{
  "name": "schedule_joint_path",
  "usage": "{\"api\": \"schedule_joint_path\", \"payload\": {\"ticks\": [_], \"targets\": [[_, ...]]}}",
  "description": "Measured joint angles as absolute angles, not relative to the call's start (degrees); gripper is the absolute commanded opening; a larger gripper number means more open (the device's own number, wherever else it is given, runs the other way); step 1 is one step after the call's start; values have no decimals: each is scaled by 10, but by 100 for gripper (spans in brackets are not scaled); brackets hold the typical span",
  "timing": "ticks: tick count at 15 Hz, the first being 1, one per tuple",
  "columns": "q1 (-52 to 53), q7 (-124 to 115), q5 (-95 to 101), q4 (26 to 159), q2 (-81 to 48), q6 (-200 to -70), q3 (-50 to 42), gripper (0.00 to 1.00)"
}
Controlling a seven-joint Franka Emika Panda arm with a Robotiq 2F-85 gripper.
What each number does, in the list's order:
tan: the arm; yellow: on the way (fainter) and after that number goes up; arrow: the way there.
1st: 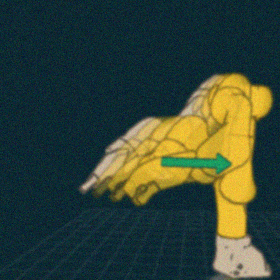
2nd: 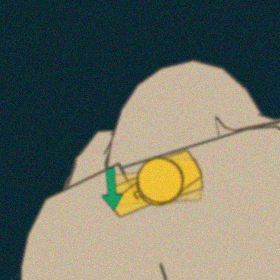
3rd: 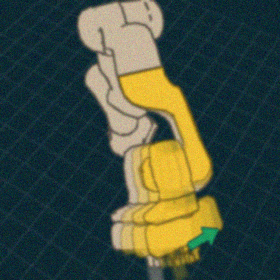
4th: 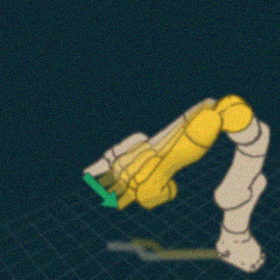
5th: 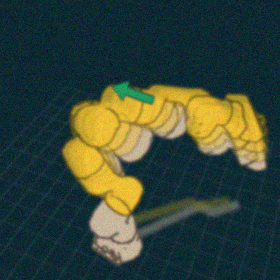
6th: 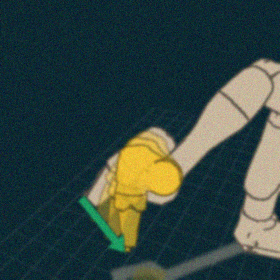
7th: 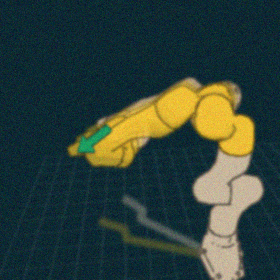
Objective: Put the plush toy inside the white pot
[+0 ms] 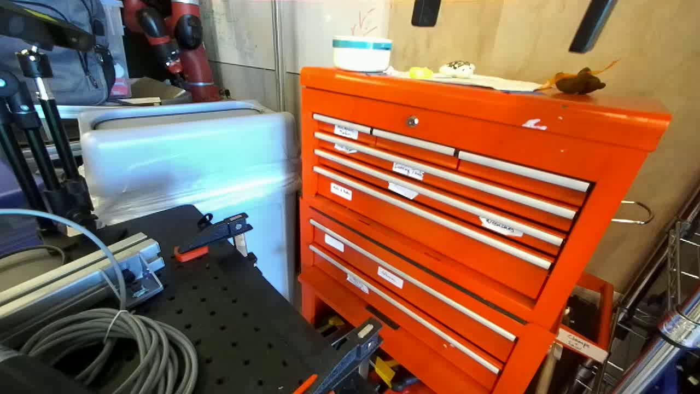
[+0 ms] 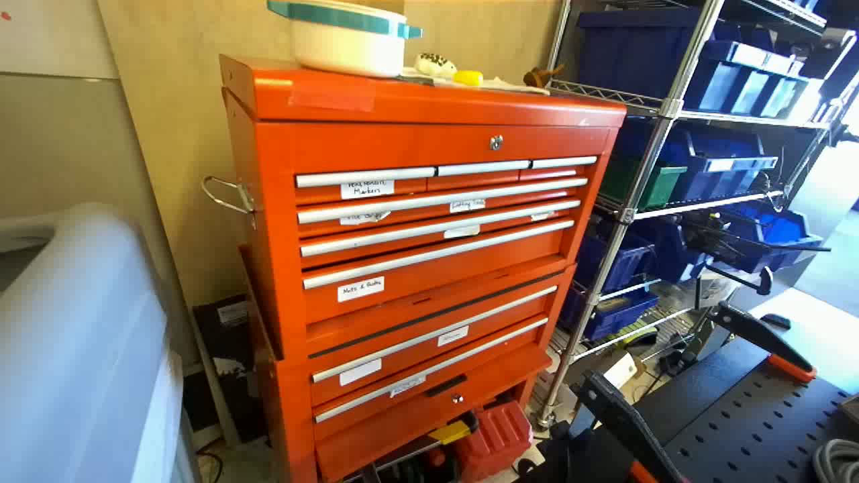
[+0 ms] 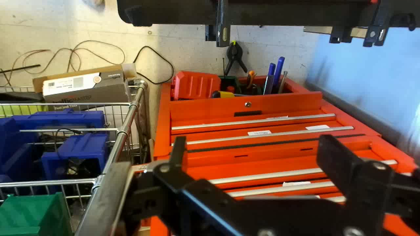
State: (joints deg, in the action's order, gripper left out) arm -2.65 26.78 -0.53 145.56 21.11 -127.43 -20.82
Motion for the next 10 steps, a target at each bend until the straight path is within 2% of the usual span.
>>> {"api": "schedule_joint_path", "payload": {"ticks": [10], "targets": [[-28, 254, -22, 1450, 204, -1281, -195, 100]]}}
